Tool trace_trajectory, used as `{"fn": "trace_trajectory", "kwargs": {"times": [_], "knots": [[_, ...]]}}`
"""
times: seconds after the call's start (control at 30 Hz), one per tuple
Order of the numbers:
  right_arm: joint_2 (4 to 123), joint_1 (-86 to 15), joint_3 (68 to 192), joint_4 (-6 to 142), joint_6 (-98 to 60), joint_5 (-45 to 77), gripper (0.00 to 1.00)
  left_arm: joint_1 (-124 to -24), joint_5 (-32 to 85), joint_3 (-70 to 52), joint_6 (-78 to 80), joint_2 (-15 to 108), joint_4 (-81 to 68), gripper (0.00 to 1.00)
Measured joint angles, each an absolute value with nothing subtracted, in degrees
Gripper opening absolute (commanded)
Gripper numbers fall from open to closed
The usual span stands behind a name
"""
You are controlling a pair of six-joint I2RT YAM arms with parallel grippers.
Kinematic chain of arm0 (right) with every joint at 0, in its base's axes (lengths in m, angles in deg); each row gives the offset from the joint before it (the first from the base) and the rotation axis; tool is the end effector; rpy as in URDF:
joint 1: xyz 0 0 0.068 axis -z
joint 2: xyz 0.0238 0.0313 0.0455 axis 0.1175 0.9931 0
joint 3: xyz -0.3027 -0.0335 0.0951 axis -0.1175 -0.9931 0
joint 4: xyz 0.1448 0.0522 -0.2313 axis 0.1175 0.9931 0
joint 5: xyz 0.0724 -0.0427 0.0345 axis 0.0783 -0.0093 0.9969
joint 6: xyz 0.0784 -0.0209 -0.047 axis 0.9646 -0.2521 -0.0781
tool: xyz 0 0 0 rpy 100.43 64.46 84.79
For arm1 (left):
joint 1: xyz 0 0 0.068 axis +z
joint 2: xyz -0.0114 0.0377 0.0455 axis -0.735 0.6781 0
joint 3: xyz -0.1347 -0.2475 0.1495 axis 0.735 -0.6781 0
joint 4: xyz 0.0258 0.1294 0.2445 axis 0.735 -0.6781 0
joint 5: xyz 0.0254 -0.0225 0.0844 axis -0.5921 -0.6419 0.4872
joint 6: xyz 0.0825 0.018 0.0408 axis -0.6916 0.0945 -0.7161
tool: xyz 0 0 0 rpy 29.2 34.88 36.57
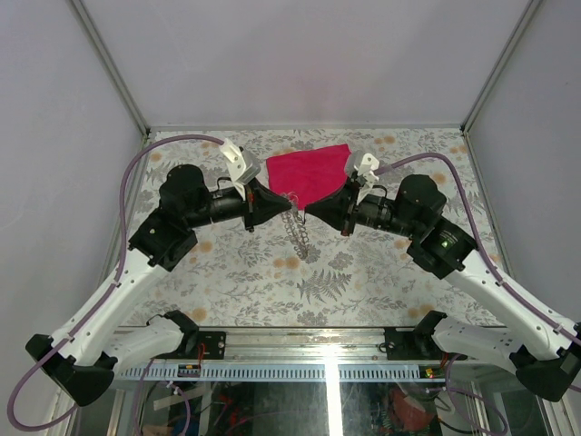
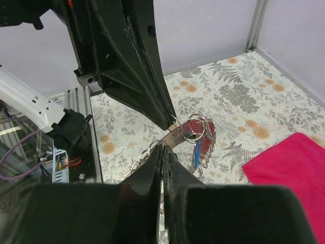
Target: Put the keys on the keyring
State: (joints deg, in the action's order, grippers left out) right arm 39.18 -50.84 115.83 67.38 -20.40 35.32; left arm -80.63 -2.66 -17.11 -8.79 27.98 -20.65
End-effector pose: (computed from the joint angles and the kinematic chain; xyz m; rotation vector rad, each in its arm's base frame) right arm 0.1563 0.2057 0.4674 -0.8938 1.3146 1.0396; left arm 0.1738 -0.1761 0.4545 0.9473 1.4573 -0.9993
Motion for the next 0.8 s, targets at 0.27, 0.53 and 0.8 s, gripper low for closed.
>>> {"fn": "trace_trajectory", "kwargs": {"times": [0.27, 0.53, 0.8], "knots": [[39.8, -50.8, 116.7, 67.1, -19.7, 34.5, 0.00, -80.6, -0.4, -15.8, -8.4, 28.9, -21.1, 0.00], [42.6, -50.8, 117.1, 65.9, -18.0, 34.5, 0.00, -80.6, -0.3, -15.3, -8.4, 29.0, -21.2, 0.00], [43.7, -50.8, 117.2, 63.2, -16.3, 34.4, 0.00, -80.6, -0.5, -15.3, -8.4, 29.0, -21.2, 0.00]]}}
